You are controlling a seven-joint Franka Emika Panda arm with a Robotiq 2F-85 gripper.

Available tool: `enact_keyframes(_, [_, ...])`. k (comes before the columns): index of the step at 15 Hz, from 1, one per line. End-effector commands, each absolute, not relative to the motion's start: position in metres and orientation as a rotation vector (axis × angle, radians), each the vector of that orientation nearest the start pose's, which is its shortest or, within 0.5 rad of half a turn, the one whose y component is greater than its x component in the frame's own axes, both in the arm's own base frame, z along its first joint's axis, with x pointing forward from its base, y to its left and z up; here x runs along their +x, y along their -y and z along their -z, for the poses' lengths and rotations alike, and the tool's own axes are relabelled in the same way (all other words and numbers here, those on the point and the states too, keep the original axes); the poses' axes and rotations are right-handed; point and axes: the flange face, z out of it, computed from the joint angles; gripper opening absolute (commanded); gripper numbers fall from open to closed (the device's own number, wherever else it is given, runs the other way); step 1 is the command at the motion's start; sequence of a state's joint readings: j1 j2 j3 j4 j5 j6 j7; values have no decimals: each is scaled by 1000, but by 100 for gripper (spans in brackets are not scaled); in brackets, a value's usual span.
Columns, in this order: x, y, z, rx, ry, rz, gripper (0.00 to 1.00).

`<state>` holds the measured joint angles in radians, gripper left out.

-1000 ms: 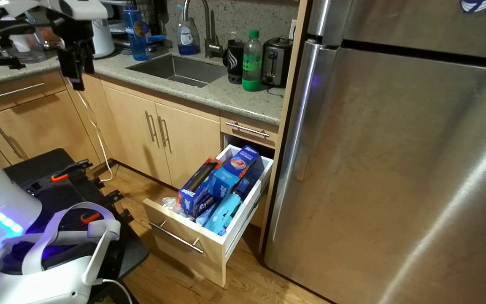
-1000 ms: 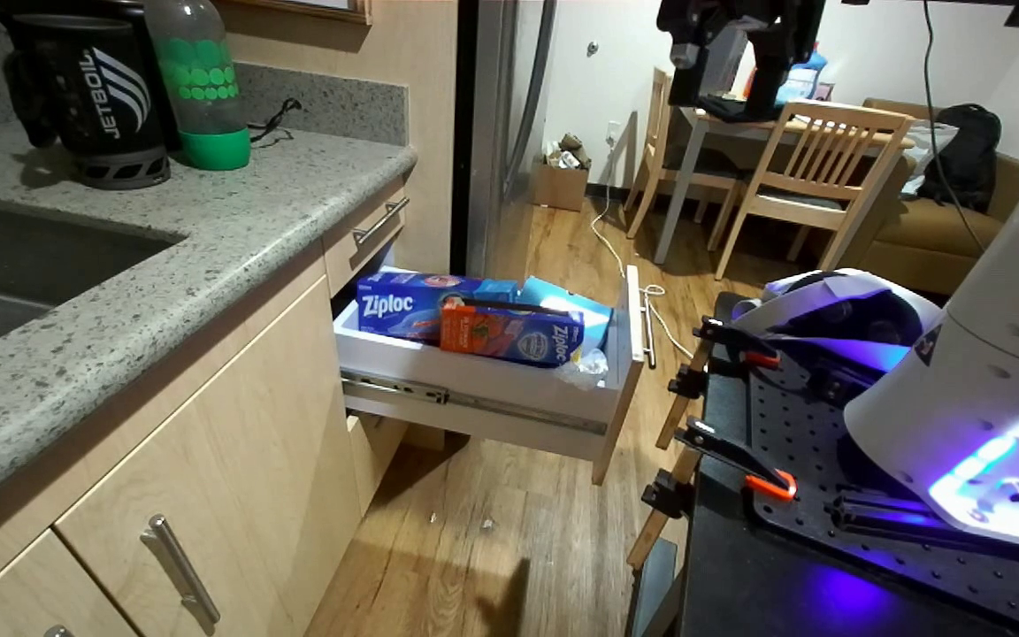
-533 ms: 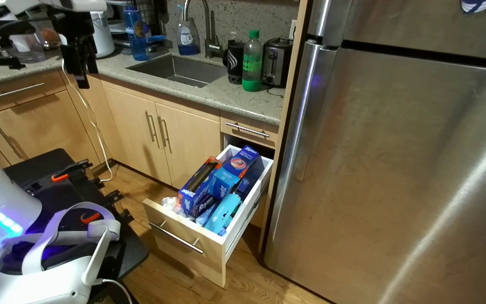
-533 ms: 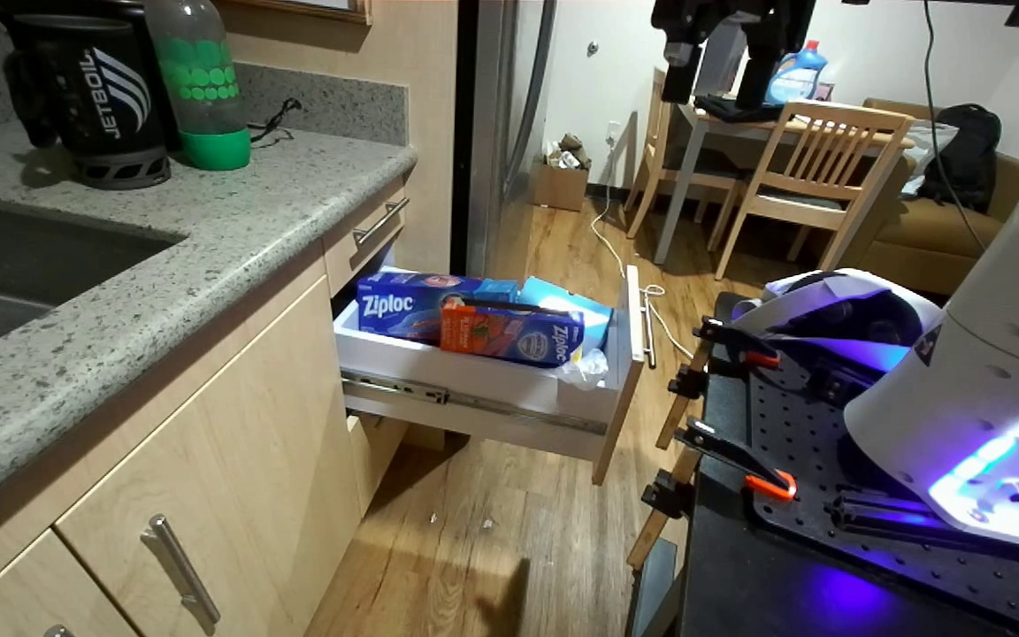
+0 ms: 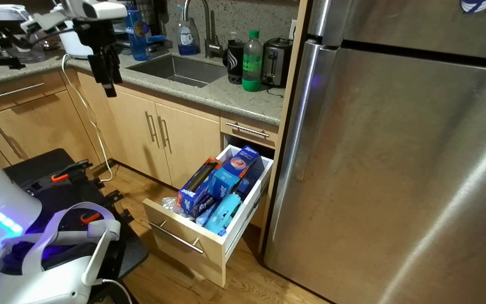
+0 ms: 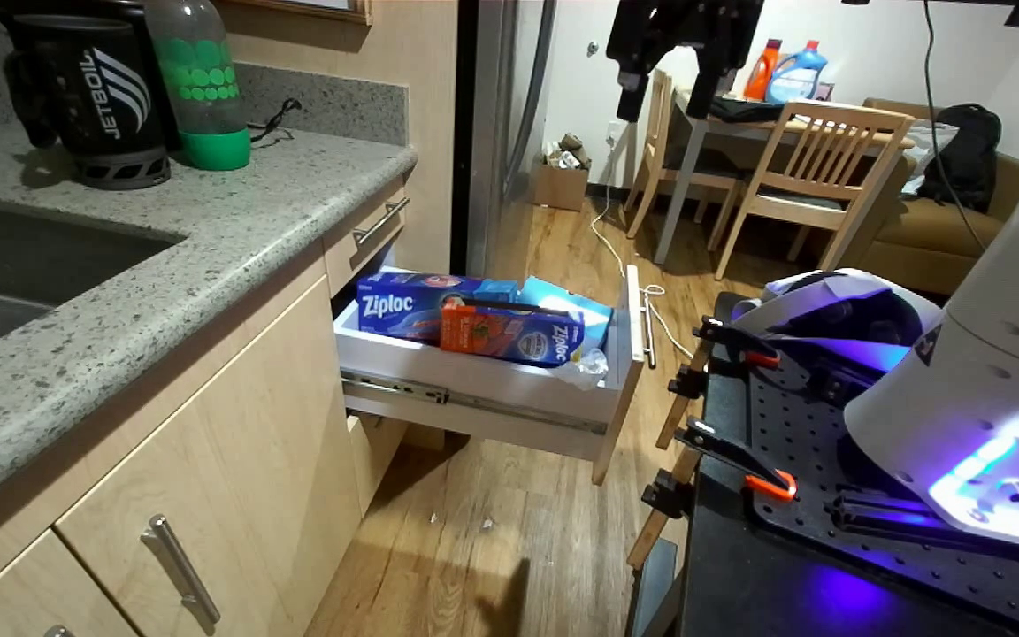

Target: Get one of the boxes labeled 'Ziploc' from the open drawer of the cabinet and place it on the countertop

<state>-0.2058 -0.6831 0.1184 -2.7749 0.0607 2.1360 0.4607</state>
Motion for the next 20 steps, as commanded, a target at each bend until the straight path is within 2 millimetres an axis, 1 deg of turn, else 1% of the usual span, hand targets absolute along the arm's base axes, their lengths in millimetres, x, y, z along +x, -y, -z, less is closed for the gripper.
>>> enact_keyframes(1, [353, 56, -377, -3101, -963, 143, 100])
enact_keyframes(3, [362, 72, -363, -3170, -936, 211, 100])
enact_keyframes(5, [368, 85, -351, -3244, -846, 267, 100])
enact_keyframes(6, [370, 90, -345, -3271, -791, 253, 100])
enact_keyframes(7, [371, 92, -342, -3272, -773, 248, 100])
enact_keyframes(8, [366, 87, -348, -3252, -819, 241, 100])
enact_keyframes(10, [368, 89, -340, -3260, -801, 222, 100])
enact_keyframes(14, [371, 88, -337, -3271, -790, 223, 100])
enact_keyframes(16, [378, 87, -327, -3292, -749, 215, 100])
enact_keyframes(20, [388, 86, -301, -3365, -629, 186, 100])
